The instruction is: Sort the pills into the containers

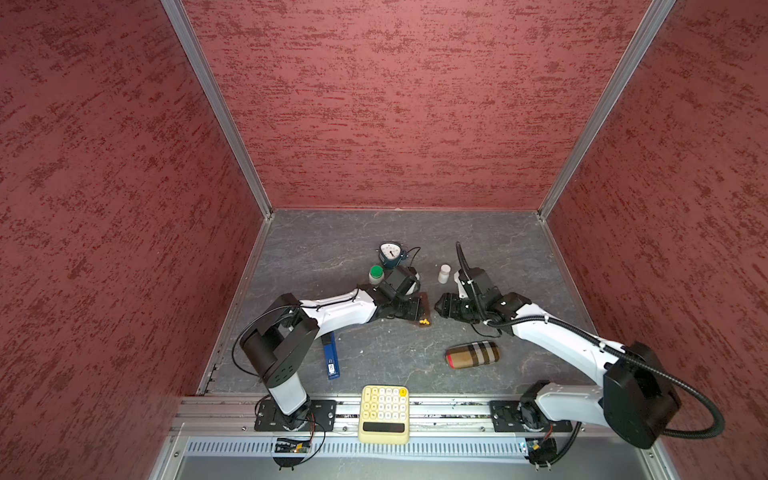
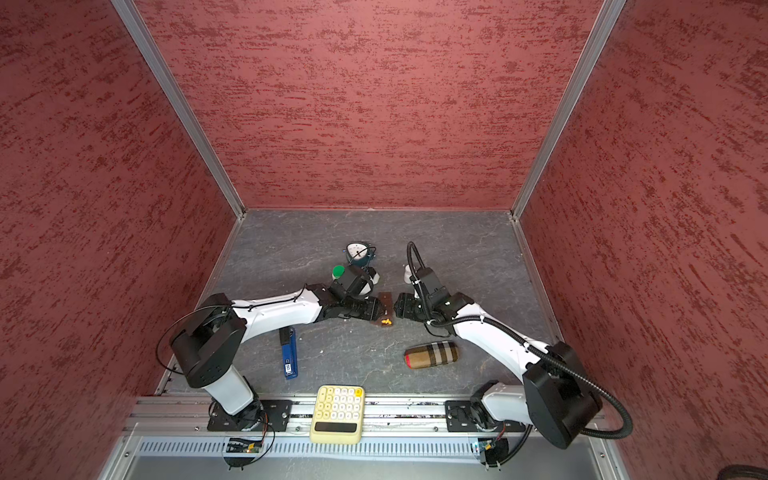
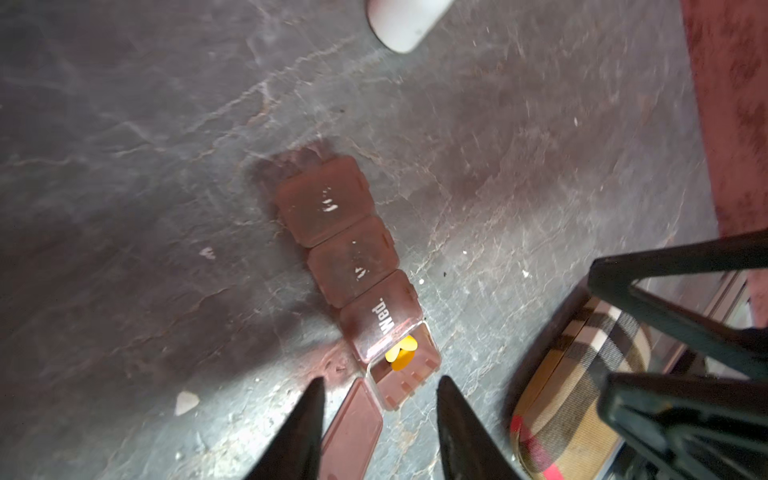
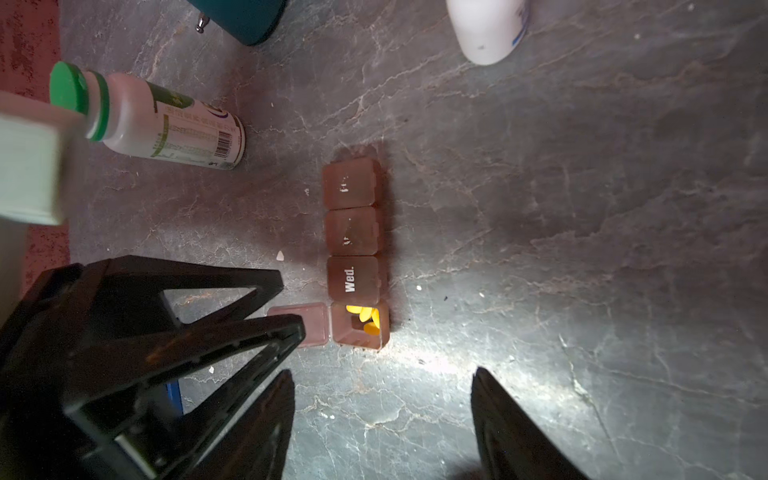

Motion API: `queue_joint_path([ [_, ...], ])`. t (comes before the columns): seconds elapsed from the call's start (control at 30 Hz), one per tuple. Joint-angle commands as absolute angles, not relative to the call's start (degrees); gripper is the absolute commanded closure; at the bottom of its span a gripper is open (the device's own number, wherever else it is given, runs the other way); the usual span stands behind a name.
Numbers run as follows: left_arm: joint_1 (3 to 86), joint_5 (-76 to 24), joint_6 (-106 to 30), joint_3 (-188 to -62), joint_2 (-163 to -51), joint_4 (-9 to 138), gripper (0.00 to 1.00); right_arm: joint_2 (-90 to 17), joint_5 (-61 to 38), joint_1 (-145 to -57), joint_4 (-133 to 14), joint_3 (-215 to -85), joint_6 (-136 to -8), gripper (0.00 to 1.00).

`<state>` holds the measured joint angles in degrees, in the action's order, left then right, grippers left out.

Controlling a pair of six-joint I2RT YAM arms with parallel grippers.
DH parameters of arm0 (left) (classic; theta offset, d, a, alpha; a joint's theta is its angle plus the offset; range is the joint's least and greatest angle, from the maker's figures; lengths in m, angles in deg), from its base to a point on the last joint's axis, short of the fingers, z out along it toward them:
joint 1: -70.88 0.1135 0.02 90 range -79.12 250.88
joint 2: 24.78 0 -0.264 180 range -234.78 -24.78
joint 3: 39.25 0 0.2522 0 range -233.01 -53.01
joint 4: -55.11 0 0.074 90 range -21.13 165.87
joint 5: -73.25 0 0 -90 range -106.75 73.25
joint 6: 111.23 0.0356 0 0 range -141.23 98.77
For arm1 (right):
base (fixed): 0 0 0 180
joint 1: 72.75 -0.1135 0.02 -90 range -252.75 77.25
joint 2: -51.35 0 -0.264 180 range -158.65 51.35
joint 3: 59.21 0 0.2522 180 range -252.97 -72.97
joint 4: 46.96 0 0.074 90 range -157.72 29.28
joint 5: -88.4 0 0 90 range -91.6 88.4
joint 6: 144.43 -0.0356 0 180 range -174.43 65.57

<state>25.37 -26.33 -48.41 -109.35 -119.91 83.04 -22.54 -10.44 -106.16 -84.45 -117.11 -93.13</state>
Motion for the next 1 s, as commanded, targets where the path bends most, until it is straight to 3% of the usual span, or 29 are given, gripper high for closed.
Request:
queue_joint_path([
  [0.0, 26.73, -22.80, -49.09, -107.12, -114.70, 84.01, 0.51, -21.95, -10.85, -105.64, -85.00, -117.11, -92.17, 0.31],
  [0.1, 28.46, -21.94, -49.33, -106.03, -112.87, 87.37, 0.54, -22.39, -11.06, -105.60, -84.55, -117.20, -92.35, 0.31],
  [0.43, 28.59, -25.22, -50.33, -105.48, -118.53, 89.05, 0.78, -23.33, -11.27, -105.53, -84.54, -118.09, -92.22, 0.31],
  [0.97, 26.44, -28.50, -50.84, -108.80, -120.47, 86.30, 0.77, -24.79, -11.82, -104.85, -83.36, -116.97, -91.80, 0.31],
])
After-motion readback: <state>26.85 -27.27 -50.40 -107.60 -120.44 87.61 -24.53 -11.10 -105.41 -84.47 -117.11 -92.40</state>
